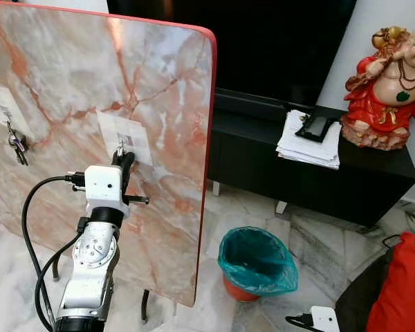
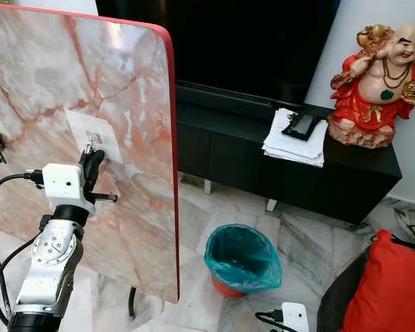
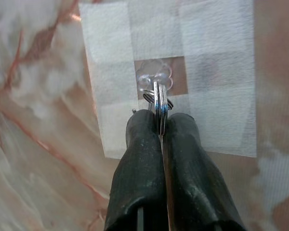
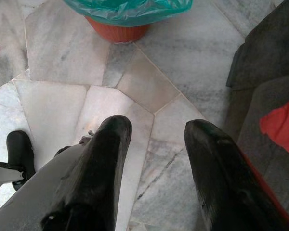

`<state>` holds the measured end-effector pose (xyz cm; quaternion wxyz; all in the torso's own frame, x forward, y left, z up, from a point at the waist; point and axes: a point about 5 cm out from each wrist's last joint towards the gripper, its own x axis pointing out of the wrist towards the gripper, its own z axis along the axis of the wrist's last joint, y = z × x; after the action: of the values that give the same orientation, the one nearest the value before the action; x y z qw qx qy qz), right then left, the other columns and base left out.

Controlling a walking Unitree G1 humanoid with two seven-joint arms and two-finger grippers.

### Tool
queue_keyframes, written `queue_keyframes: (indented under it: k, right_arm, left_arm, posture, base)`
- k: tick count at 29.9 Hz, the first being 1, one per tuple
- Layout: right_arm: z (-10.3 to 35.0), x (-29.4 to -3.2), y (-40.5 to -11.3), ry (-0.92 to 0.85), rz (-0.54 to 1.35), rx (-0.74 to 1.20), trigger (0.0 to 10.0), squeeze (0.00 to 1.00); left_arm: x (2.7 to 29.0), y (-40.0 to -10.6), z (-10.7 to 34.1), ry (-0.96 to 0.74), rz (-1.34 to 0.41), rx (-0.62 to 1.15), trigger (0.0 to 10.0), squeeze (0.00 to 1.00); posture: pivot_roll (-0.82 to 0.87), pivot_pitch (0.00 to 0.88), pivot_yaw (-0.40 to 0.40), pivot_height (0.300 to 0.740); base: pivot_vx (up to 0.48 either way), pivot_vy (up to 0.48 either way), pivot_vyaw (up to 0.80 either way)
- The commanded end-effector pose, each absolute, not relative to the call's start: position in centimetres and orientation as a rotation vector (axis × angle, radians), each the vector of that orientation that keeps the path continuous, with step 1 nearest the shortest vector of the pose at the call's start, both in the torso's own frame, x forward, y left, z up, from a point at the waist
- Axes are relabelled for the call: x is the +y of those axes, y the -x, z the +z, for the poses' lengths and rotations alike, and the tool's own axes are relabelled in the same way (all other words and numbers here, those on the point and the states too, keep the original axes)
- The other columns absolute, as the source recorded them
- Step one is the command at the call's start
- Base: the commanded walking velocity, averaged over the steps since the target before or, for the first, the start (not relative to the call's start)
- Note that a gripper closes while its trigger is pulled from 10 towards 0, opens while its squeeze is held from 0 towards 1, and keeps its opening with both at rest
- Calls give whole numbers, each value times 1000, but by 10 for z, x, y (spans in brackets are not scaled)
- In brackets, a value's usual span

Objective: Hang keys on a hook

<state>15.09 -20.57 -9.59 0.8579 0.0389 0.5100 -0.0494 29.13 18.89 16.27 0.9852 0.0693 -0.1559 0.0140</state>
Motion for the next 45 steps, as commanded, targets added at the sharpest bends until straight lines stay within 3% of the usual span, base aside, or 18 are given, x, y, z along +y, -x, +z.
queue_keyframes:
  k: [1,9,21,45]
  right_arm:
    - [-94,-209,-153,-68,-105,1070,10000,0]
    - [-94,-210,-153,-61,-104,1072,10000,0]
    - [-94,-210,-153,-59,-107,1071,10000,0]
    - [-95,-210,-152,-64,-104,1074,10000,0]
  left_arm:
    - [191,-293,172,-114,35,-341,10000,0]
    - [187,-296,171,21,-88,-285,10000,0]
    - [179,-298,172,84,-191,-256,10000,0]
    - [189,-284,151,199,-167,-158,10000,0]
  posture:
    - [47,0,-88,740]
    - [47,0,-90,740]
    - [46,0,-92,740]
    - [42,0,-90,740]
  base:
    - [0,0,0]
    - [0,0,0]
    - [0,0,0]
    - [0,0,0]
